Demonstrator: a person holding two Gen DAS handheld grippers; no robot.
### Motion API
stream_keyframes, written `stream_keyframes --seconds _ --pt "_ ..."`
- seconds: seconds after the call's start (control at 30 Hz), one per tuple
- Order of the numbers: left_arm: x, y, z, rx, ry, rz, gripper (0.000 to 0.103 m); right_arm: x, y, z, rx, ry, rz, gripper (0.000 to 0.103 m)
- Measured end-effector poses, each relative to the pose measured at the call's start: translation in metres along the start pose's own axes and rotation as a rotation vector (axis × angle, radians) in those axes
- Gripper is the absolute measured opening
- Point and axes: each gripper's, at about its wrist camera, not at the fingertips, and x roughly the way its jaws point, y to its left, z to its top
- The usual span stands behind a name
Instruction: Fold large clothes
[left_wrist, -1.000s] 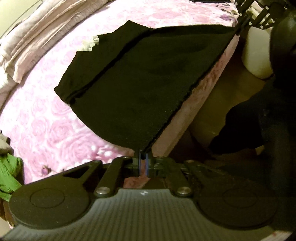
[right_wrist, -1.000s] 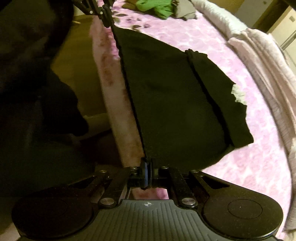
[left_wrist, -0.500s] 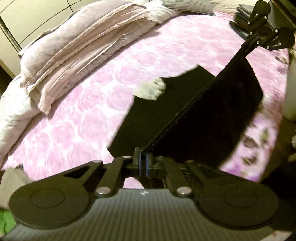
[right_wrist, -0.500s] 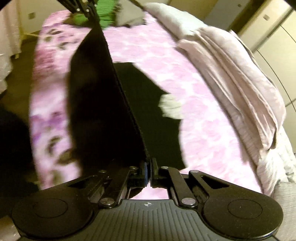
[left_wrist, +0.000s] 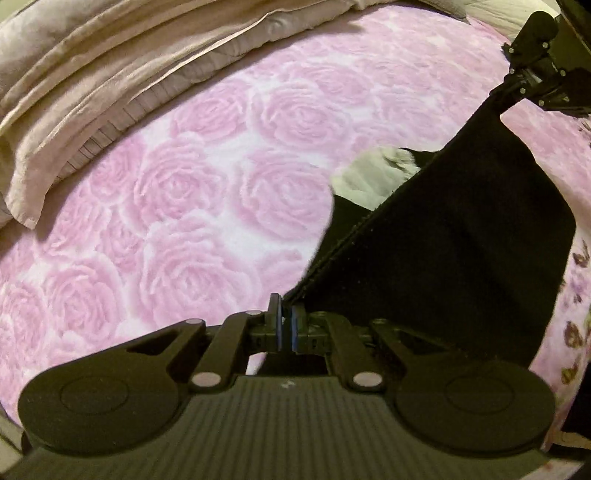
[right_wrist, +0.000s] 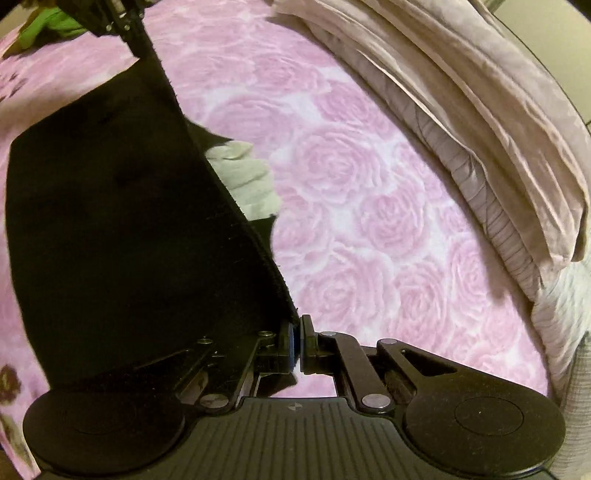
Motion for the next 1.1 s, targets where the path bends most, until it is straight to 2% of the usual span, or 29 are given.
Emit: stream_keyframes --seconds 0.13,0.3,0.4,0.43,0.53,0.67,0.73,0.8,0.87,0.93,1.03,1.1 --pt "0.024 0.017 0.012 -0.036 0.008 0.0 0.003 0.029 -0.014 0.009 0.034 0.007 0.014 0.0" --pt "0.076 0.027 0.015 -0.071 0.052 0.008 0.004 0.08 -0.03 0.005 0.08 0.015 0.048 0.0" --pt "0.098 0.031 0.009 -0.095 0.071 0.064 0.005 0.104 -0.033 -0.003 0.124 0.018 0.055 0.0" --pt "0.101 0.034 0.007 -0.113 0.075 0.076 0.009 0.109 -0.036 -0.007 0.157 0.014 0.057 0.003" --pt "0.094 0.042 0.003 -0.148 0.066 0.114 0.012 0.109 -0.048 -0.019 0.278 0.01 -0.019 0.033" --pt "0.058 0.04 -0.002 -0.188 0.034 0.128 0.012 0.072 -0.067 -0.042 0.503 -0.035 -0.02 0.034" --pt "0.039 0.026 -0.003 -0.201 0.013 0.107 0.012 0.045 -0.061 -0.054 0.608 -0.082 0.027 0.034" --pt "0.028 0.009 -0.006 -0.219 -0.003 0.055 0.012 0.026 -0.045 -0.062 0.69 -0.129 0.107 0.034" --pt "0.026 -0.017 -0.012 -0.211 0.001 -0.006 0.012 0.018 -0.018 -0.068 0.735 -0.155 0.201 0.034" --pt "0.034 -0.043 -0.02 -0.175 0.021 -0.045 0.012 0.024 0.008 -0.073 0.74 -0.14 0.262 0.034" --pt "0.057 -0.068 -0.036 -0.128 0.07 -0.035 0.012 0.041 0.033 -0.089 0.755 -0.104 0.285 0.034" --pt "0.062 -0.068 -0.047 -0.106 0.047 -0.016 0.015 0.043 0.033 -0.108 0.796 -0.149 0.292 0.034"
